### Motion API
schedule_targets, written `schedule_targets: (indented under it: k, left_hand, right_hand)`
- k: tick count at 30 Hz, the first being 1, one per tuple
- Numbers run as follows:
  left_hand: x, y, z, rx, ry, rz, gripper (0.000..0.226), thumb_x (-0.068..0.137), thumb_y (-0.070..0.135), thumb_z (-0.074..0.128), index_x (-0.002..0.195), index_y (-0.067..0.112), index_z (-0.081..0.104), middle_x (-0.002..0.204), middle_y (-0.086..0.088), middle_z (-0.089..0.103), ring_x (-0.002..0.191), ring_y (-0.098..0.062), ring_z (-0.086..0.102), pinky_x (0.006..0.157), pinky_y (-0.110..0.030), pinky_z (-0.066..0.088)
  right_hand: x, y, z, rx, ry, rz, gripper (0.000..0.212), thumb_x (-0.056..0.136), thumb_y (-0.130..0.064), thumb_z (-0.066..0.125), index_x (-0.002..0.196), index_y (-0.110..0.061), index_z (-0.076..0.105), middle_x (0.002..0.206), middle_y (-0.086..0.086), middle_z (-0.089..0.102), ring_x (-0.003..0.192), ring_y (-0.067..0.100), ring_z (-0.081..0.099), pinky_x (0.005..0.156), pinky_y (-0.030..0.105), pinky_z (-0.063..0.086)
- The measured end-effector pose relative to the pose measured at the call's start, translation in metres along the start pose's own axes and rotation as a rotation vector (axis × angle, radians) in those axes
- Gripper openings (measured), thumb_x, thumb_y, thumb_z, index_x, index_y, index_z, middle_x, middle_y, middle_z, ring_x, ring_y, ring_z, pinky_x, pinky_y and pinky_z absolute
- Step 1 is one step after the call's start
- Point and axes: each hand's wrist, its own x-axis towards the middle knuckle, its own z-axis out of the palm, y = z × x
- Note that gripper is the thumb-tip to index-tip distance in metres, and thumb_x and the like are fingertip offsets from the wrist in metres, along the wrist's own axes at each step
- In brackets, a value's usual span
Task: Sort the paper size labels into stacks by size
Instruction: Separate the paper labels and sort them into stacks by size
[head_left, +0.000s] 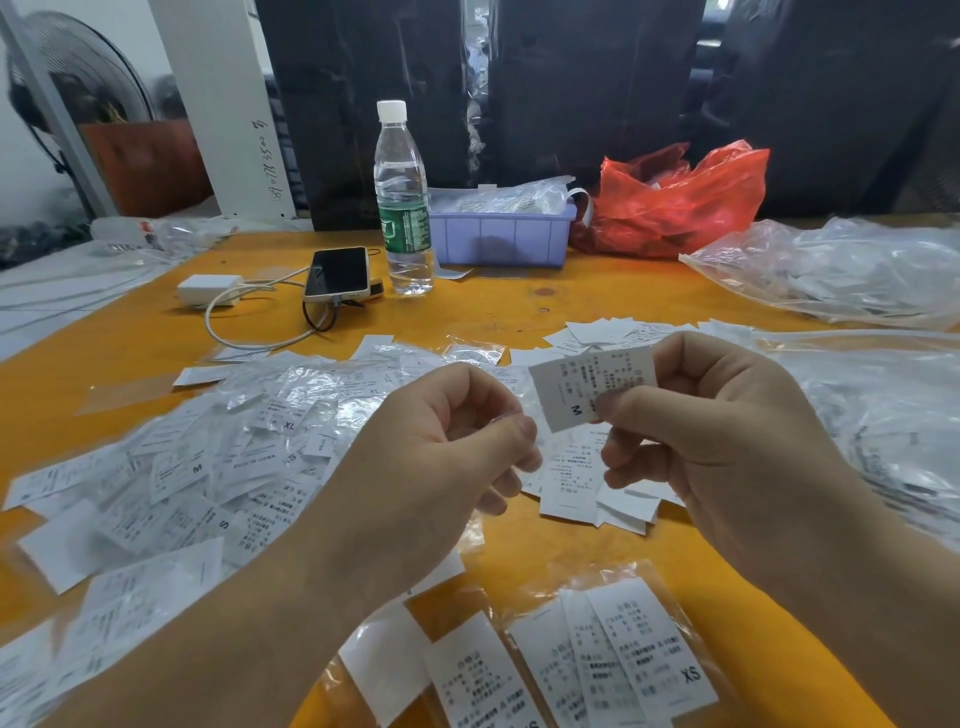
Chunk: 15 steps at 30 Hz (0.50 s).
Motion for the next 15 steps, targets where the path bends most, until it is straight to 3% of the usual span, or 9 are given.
schedule_targets:
  k: [4, 15]
  left_hand:
    - [0.0, -0.0002, -0.0004, -0.003, 0.0, -0.005, 0.009, 0.09, 0.017, 0.065, 0.081, 0.018, 0.065, 0.072, 0.001, 0.073, 0.062, -0.013, 0.068, 0.058, -0.025, 0.058]
    - [0.0017, -0.0019, 0.0007, -0.011, -0.02, 0.014, 0.016, 0.092, 0.018, 0.064, 0.078, 0.026, 0.067, 0.074, 0.002, 0.073, 0.064, -0.013, 0.068, 0.06, -0.025, 0.058]
  right_hand:
    - [-0.0019, -0.0024, 0.0015, -0.071, 0.041, -0.079, 0.022, 0.082, 0.011, 0.064, 0.071, -0.005, 0.054, 0.061, 0.008, 0.069, 0.047, 0.018, 0.06, 0.05, 0.028, 0.052]
    - [-0.0027, 0.0006, 0.0037, -0.13, 0.005, -0.068, 0.024, 0.082, 0.013, 0.062, 0.068, -0.005, 0.054, 0.057, 0.007, 0.068, 0.048, 0.02, 0.062, 0.05, 0.026, 0.052]
